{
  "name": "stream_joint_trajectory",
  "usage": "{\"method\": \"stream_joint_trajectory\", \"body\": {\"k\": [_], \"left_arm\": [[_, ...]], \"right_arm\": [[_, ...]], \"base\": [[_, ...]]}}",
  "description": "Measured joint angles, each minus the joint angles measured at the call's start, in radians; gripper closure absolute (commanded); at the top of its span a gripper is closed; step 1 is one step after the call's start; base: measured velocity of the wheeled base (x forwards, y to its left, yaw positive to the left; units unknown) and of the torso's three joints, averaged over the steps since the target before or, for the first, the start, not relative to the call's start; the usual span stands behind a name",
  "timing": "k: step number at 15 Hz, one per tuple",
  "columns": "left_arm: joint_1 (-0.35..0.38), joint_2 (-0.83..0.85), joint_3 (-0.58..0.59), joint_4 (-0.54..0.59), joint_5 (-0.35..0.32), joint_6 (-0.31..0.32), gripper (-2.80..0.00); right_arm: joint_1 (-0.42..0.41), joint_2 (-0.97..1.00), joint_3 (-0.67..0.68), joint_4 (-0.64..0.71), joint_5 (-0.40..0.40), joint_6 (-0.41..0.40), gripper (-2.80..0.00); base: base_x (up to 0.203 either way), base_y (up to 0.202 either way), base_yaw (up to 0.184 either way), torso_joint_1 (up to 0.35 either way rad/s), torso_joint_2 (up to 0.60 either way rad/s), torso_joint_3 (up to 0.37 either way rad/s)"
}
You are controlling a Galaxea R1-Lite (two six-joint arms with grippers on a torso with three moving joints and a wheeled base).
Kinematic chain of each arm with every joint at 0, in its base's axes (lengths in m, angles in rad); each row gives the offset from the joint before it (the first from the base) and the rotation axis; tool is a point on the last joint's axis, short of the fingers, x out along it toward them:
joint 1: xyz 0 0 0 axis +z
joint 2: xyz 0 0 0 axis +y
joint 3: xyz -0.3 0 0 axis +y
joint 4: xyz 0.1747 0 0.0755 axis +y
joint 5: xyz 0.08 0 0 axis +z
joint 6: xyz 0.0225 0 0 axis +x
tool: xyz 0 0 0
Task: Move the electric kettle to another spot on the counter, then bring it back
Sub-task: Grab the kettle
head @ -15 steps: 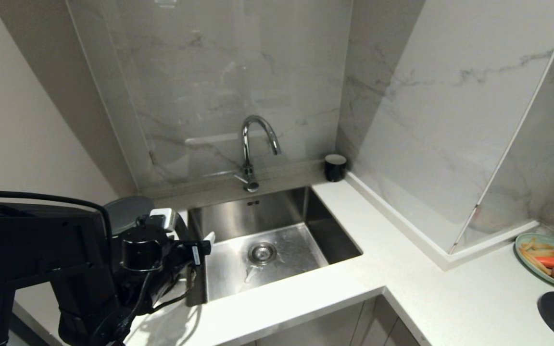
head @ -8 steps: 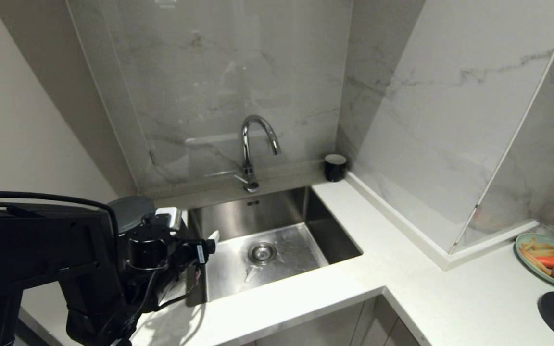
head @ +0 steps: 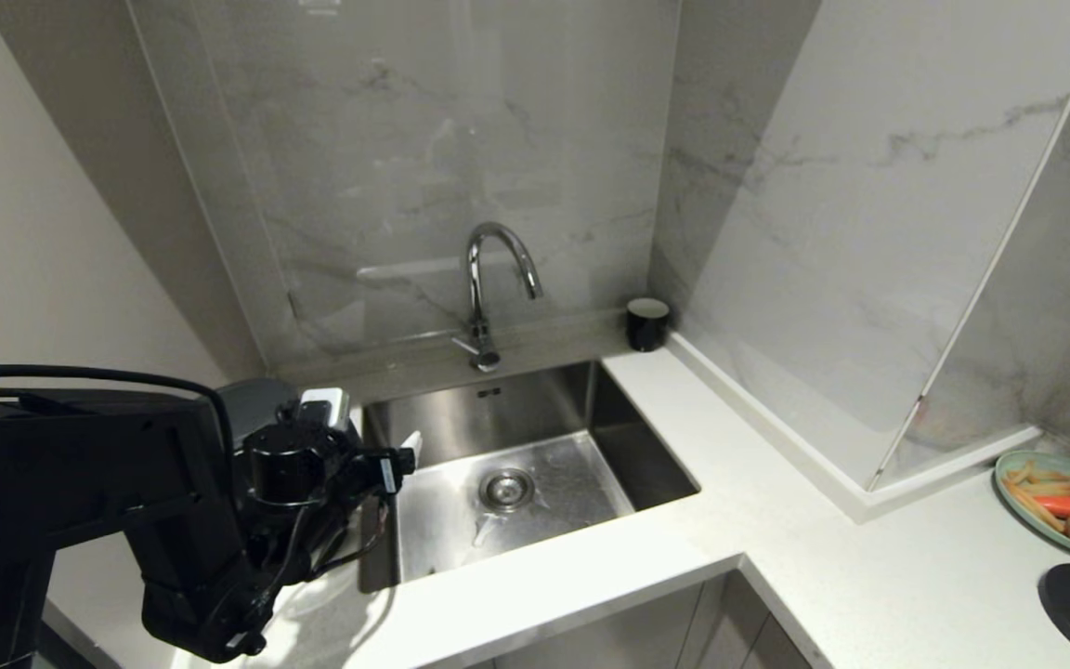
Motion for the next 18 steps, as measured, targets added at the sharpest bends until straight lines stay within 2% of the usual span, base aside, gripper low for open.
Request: {"method": "stream_joint_trajectory", "body": {"k": [1, 2, 18], "left_arm": [[0.001, 0.002, -0.004, 0.0, 0.0, 0.002, -2.8], [0.001, 0.005, -0.006, -0.001, 0.0, 0.003, 0.0], [0.007, 0.003, -0.006, -0.001, 0.001, 0.01, 0.0]], "right_arm": [[0.0, 0.0, 0.0, -0.001, 0.0, 0.0, 0.0], [0.0, 0.0, 0.0, 0.0, 0.0, 0.0, 0.0], [0.0, 0.0, 0.0, 0.0, 0.0, 0.0, 0.0]], "base": [[0.0, 0.0, 0.0, 0.0, 0.0, 0.0], [0.0, 0.0, 0.0, 0.0, 0.0, 0.0], [0.0, 0.0, 0.0, 0.0, 0.0, 0.0]]}}
